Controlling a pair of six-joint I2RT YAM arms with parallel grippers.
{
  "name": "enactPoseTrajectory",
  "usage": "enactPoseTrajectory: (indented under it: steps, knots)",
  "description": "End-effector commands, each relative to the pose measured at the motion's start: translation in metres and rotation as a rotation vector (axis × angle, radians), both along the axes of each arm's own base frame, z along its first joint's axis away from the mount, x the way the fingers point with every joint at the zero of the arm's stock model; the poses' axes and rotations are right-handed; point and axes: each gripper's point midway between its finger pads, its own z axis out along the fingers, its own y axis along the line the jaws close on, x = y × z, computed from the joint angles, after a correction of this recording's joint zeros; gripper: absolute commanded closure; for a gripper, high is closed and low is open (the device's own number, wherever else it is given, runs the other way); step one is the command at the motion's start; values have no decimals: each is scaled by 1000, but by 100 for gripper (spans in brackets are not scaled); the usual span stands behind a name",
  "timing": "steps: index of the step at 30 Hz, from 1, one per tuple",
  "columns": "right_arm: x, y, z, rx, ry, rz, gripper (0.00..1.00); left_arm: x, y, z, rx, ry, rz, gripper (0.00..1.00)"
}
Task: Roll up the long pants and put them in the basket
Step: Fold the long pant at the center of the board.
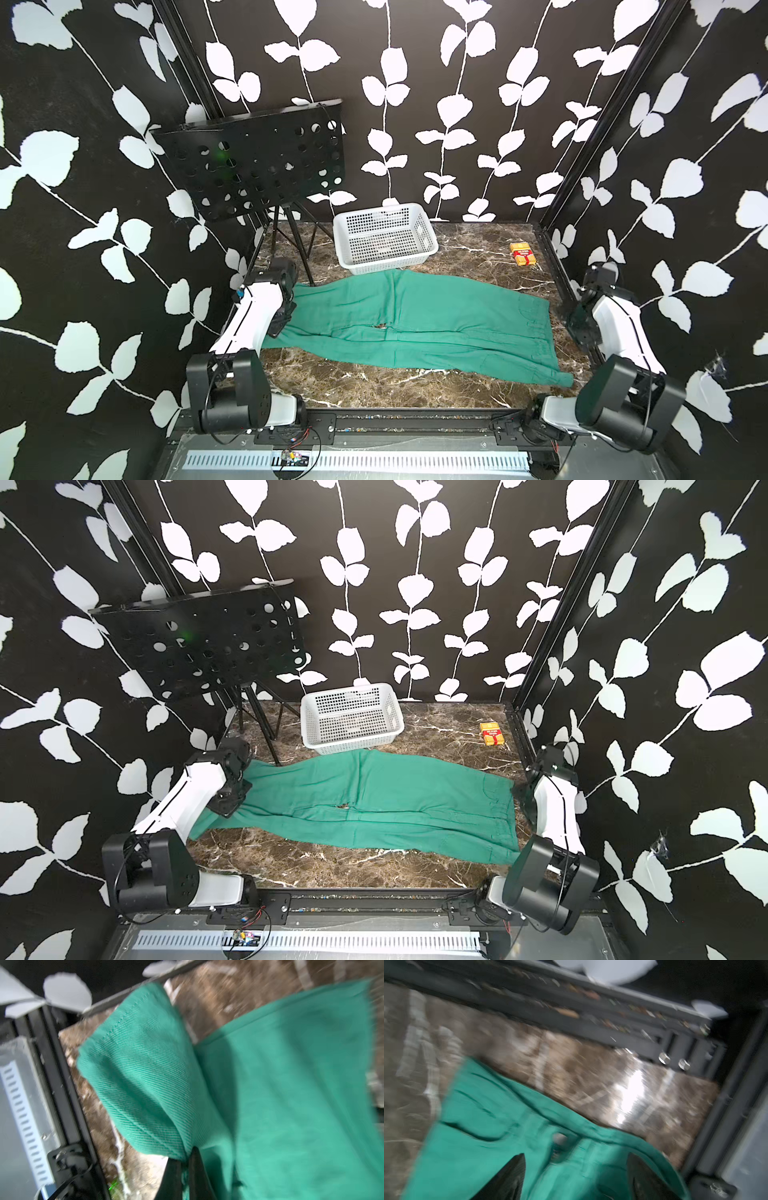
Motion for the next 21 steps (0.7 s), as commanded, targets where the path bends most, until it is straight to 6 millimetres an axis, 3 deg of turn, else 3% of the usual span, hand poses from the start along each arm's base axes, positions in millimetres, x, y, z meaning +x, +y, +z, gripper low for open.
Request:
enactPoseTrajectory:
  steps: [1, 4, 9, 15, 18, 21]
  knots:
    - [-48, 10, 5, -3, 117, -90, 14, -14, -4, -4, -29, -4, 34, 100]
    - [-73, 17, 11, 10, 196, -123, 8, -16, -6, -6, -38, 0, 29, 100]
    - [-90, 36, 3, 93, 201, -173, 4, -15, -7, -6, -49, 5, 19, 100]
    - [-87, 62, -26, 213, 115, -231, 8, -18, -9, -9, -62, 11, 16, 100]
    - [-86, 56, -35, 184, 100, -255, 13, -21, -10, -12, -66, 11, 24, 100]
    - [-71, 50, -41, 175, 48, -263, 20, -23, -11, -13, -68, 12, 28, 100]
